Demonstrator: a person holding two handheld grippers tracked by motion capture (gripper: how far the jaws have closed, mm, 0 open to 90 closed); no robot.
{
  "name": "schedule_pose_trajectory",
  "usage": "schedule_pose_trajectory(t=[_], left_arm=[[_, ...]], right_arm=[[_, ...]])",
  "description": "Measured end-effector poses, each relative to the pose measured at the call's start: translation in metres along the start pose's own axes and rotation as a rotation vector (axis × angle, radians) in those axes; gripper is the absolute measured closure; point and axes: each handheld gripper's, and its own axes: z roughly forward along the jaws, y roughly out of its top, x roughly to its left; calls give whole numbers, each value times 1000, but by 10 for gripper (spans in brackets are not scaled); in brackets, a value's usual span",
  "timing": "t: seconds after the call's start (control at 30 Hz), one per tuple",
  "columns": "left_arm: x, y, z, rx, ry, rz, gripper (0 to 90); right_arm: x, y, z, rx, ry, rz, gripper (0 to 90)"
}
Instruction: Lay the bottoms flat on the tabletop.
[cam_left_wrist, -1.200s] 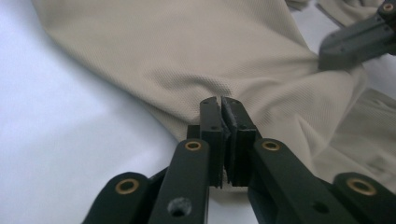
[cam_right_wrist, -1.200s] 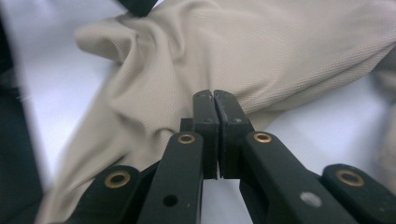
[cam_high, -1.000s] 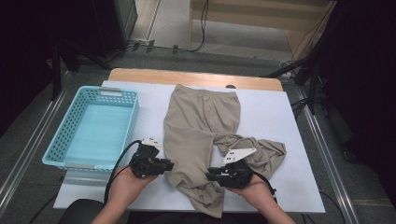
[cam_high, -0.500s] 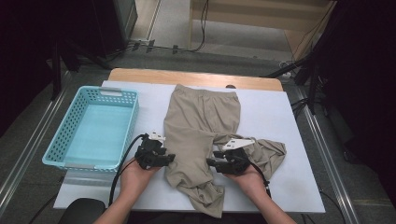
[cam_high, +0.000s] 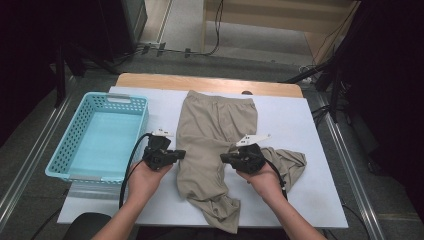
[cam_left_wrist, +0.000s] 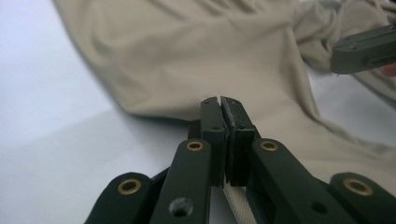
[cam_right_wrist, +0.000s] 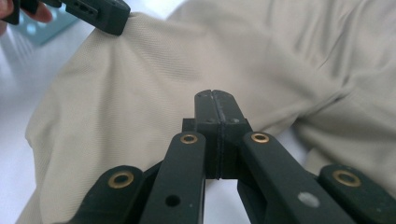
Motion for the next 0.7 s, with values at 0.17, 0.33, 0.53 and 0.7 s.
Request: schedule_pose_trajectory(t=[0.17, 0.33, 0.53, 0.7], left_arm=[[5, -2, 0, 8, -4, -4, 886], [6, -5, 2, 12, -11, -14, 883], [5, -8, 6, 32, -14, -6, 882], [6, -9, 6, 39, -19, -14, 882]], right_arm=[[-2, -2, -3, -24, -20, 1, 789], [4, -13, 11, 17, -27, -15, 668], [19, -25, 23, 35, -28, -76, 529], [22, -38, 32, 32, -79, -128, 657]])
